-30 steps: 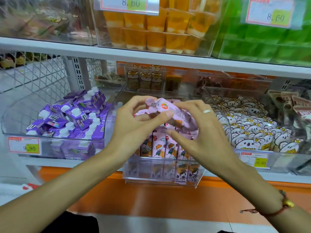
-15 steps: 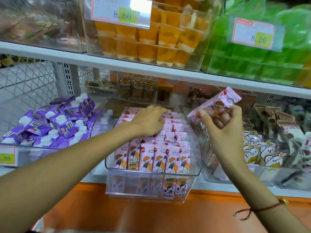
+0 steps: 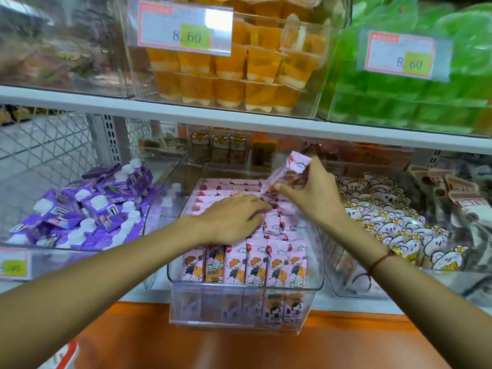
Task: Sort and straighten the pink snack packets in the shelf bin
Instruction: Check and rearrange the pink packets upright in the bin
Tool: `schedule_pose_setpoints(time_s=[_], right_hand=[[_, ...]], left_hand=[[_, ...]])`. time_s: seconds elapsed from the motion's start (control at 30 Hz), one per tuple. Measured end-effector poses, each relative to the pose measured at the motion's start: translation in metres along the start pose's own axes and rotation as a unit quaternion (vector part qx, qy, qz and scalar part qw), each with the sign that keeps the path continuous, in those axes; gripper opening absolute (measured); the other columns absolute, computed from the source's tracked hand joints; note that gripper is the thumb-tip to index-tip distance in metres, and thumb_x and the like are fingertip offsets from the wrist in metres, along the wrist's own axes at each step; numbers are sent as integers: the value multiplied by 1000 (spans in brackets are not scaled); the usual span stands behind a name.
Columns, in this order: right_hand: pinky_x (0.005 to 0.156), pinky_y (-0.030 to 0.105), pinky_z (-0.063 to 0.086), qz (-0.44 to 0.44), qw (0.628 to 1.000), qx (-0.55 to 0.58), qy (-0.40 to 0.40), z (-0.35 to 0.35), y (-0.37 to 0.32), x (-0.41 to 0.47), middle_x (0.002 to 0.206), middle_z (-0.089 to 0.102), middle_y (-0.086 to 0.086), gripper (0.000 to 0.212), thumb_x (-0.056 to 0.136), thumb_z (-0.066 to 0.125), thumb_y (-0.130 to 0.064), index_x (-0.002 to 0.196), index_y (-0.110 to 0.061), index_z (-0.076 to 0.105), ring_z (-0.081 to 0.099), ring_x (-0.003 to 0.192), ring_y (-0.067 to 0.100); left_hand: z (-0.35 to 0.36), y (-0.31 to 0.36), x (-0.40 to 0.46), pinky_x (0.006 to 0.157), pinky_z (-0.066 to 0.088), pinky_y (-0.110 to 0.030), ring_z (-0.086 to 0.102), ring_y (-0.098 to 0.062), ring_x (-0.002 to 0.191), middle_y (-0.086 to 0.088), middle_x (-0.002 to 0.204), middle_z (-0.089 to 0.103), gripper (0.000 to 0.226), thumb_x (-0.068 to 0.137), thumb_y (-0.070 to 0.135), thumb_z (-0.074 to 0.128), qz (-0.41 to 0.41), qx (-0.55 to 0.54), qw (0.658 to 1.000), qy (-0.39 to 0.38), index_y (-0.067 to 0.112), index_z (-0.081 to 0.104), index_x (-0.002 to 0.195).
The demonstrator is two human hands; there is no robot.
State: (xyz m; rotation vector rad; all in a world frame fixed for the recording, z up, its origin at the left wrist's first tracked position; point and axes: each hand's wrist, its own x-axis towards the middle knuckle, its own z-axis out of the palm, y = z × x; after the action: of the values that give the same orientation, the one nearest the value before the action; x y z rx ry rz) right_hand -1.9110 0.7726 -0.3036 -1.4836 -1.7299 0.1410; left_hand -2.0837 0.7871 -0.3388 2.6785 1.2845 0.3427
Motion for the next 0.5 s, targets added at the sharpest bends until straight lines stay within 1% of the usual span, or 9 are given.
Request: schedule_pose_setpoints(time_s=[0.07, 0.13, 0.2, 0.23, 0.27, 0.3, 0.37, 0.43, 0.5], right_hand=[[65, 38, 50, -6, 996, -59, -60, 4, 1, 9, 82, 64, 3, 37, 78, 77, -28, 94, -9, 51, 61, 79, 25], [65, 37, 46, -12, 986, -105, -132, 5, 0, 16, 80, 61, 1, 33, 78, 77, -29, 87, -14, 50, 59, 78, 25], [64, 32, 40, -24, 975, -139, -174, 5, 0, 23, 86, 64, 4, 31, 79, 75, -29, 86, -15, 49, 58, 80, 26], [66, 32, 41, -32, 968, -151, -198, 6, -1, 25, 95, 66, 8, 29, 81, 73, -29, 92, -14, 51, 58, 84, 26], [71, 32, 41, -37, 959, -168, -227, 8, -3, 27, 102, 66, 9, 29, 83, 71, -30, 98, -14, 53, 58, 88, 25], [76, 33, 41, -39, 947, -194, -255, 11, -3, 27, 106, 66, 10, 29, 86, 68, -33, 101, -13, 53, 58, 92, 26], [84, 35, 37, -39, 923, -260, -280, 16, -4, 26, 107, 64, 9, 28, 89, 61, -38, 94, -14, 48, 58, 102, 29], [83, 35, 33, -42, 913, -292, -280, 17, -6, 23, 102, 61, 8, 28, 91, 58, -38, 90, -14, 44, 57, 103, 30], [76, 33, 35, -41, 917, -286, -275, 10, -11, 18, 104, 61, 10, 26, 92, 56, -35, 98, -11, 47, 57, 100, 30]], left_hand=[[-1, 0, -2, 97, 40, -39, 45, -23, 117, -2, 129, 55, 38, 103, 29, 35, 4, 5, 1000, 2, 23, 46, 139], [-4, 1, -3, 84, 46, -41, 54, -22, 100, -1, 105, 63, 32, 101, 26, 38, 9, -9, 1000, 6, 21, 53, 129], [-8, 1, -4, 62, 46, -31, 56, -9, 72, 10, 78, 61, 29, 98, 20, 44, -8, -18, 999, 45, 27, 59, 122], [-11, 2, -5, 58, 44, -26, 55, -3, 65, 13, 77, 64, 30, 96, 17, 46, -27, -20, 995, 92, 31, 61, 118], [-14, 2, -5, 60, 48, -26, 58, -1, 67, 12, 85, 69, 30, 94, 15, 49, -50, -28, 987, 151, 32, 63, 113], [-18, 1, -4, 69, 53, -29, 64, -5, 77, 10, 96, 70, 28, 92, 14, 51, -70, -42, 975, 209, 32, 63, 109], [-25, -1, 2, 86, 54, -38, 64, -13, 98, 8, 113, 67, 25, 92, 17, 54, -92, -95, 956, 263, 29, 60, 112], [-30, -2, 12, 96, 50, -39, 59, -13, 110, 5, 125, 62, 30, 94, 18, 54, -88, -161, 956, 229, 24, 56, 124], [-29, -2, 20, 100, 47, -36, 57, -14, 115, 2, 129, 60, 32, 96, 19, 54, -77, -183, 964, 176, 21, 55, 128]])
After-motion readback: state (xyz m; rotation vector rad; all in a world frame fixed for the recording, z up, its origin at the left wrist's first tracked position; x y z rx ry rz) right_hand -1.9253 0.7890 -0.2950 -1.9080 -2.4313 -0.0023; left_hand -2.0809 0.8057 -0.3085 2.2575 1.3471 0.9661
